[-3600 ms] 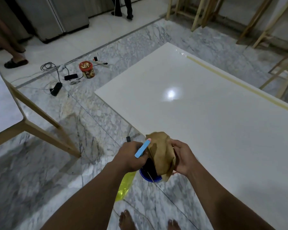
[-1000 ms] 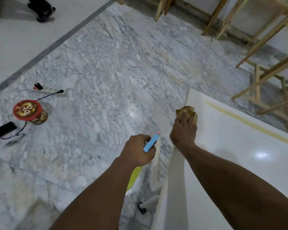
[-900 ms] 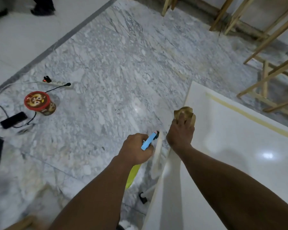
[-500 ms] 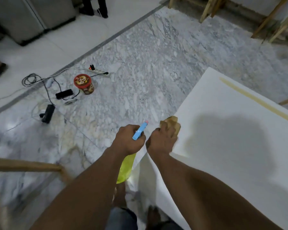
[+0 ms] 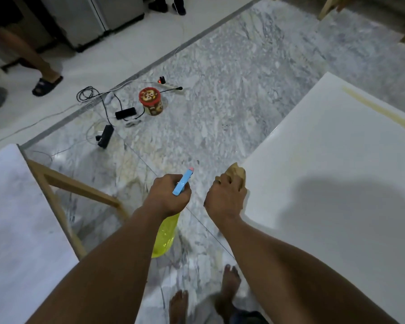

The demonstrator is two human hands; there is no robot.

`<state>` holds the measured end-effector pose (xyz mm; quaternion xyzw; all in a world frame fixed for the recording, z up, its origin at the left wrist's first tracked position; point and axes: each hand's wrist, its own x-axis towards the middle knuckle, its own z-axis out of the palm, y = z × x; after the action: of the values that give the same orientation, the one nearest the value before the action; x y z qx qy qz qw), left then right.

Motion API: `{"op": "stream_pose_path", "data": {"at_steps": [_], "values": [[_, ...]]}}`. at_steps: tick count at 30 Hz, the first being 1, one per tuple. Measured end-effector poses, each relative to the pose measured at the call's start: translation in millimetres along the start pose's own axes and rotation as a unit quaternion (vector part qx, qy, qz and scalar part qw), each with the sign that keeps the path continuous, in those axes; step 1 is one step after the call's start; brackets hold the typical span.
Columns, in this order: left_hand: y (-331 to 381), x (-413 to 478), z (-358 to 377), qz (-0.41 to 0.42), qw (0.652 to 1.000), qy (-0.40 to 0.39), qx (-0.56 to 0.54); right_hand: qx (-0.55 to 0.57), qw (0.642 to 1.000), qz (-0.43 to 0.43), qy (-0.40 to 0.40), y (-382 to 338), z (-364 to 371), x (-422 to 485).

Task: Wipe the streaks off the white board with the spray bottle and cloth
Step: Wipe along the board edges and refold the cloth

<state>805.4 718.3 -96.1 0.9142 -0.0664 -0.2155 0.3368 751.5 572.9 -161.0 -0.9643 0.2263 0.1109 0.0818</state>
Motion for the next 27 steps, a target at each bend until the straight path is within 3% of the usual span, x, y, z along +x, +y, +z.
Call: {"op": "stream_pose_path", "data": {"at_steps": [6, 16, 20, 25, 27], "values": [[-19, -14, -4, 0.03, 0.999, -0.033, -0.016, 0.008, 0.984, -0.107, 0.144, 27, 28, -17], [-58, -29, -10, 0.099, 0.991, -0.086, 0.026, 0.002, 0.993, -0.083, 0.09, 14, 45, -30], [-62, -32, -5, 0.11, 0.989, -0.098, 0.029, -0.001, 0.986, -0.123, 0.112, 15, 45, -31], [-59, -37, -4, 0.136, 0.984, -0.11, 0.035, 0.089, 0.962, -0.233, 0.108, 27, 44, -39], [-54, -41, -6, 0.146, 0.981, -0.12, 0.04, 0.201, 0.941, -0.251, 0.099, 26, 31, -55]]}}
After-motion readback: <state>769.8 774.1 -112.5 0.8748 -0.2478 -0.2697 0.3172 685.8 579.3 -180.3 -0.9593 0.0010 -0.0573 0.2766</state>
